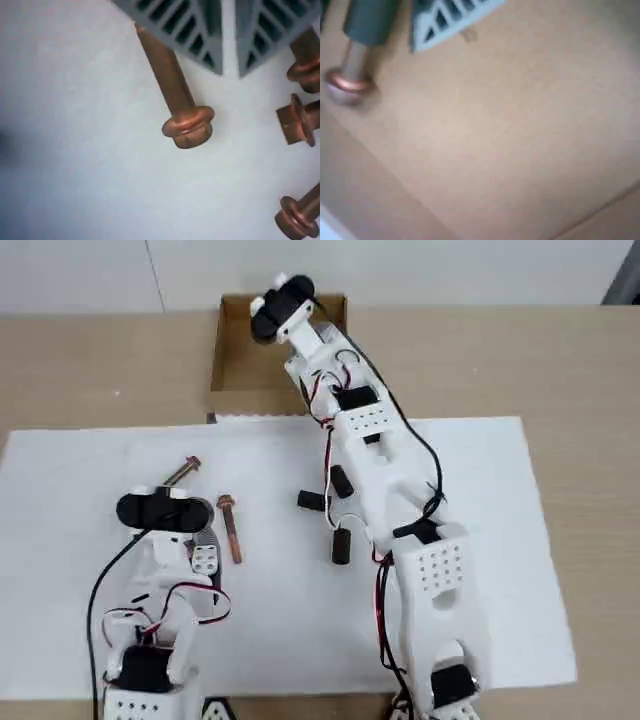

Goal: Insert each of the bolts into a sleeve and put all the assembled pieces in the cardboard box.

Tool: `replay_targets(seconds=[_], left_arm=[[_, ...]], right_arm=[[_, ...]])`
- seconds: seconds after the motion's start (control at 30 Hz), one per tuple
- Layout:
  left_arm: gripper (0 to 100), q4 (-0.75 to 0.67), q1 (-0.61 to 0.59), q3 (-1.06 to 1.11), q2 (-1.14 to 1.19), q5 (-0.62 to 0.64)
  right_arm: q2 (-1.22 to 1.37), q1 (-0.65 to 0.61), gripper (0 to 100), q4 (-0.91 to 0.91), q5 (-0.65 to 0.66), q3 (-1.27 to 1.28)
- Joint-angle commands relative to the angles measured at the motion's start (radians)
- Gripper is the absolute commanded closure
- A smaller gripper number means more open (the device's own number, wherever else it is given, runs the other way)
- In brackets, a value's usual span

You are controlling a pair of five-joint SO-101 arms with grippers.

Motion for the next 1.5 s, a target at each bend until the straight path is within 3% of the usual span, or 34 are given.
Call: replay_targets(seconds=[0.0, 0.17, 0.3, 0.8, 1.07, 1.23, 1.47], left_arm=[[99, 0.003, -0.005, -0.004, -0.009, 0.002], [99, 0.003, -0.005, -0.004, -0.009, 0.002], [99, 0.003, -0.005, -0.004, -0.009, 0.002], [99, 0.003, -0.006, -0.004, -0.009, 0.017], [99, 0.003, -0.006, -0.004, -0.009, 0.017], [99, 0.003, -0.006, -0.004, -0.009, 0.017], [99, 0.003, -0.006, -0.004, -0.009, 0.017]], right_arm=[[-0.039, -0.002, 89.8, 0.074, 0.003, -0.071], [-0.174, -0.002, 90.2, 0.254, -0.015, -0.078], [-0.288, -0.002, 99.8, 0.39, -0.06, -0.078], [-0.644, -0.002, 99.6, 0.972, -0.064, -0.078], [-0.711, -0.002, 99.6, 1.308, -0.064, -0.077], [-0.707, 0.036, 99.5, 1.326, -0.095, -0.064], [-0.665, 0.09, 99.5, 1.308, -0.129, 0.198]])
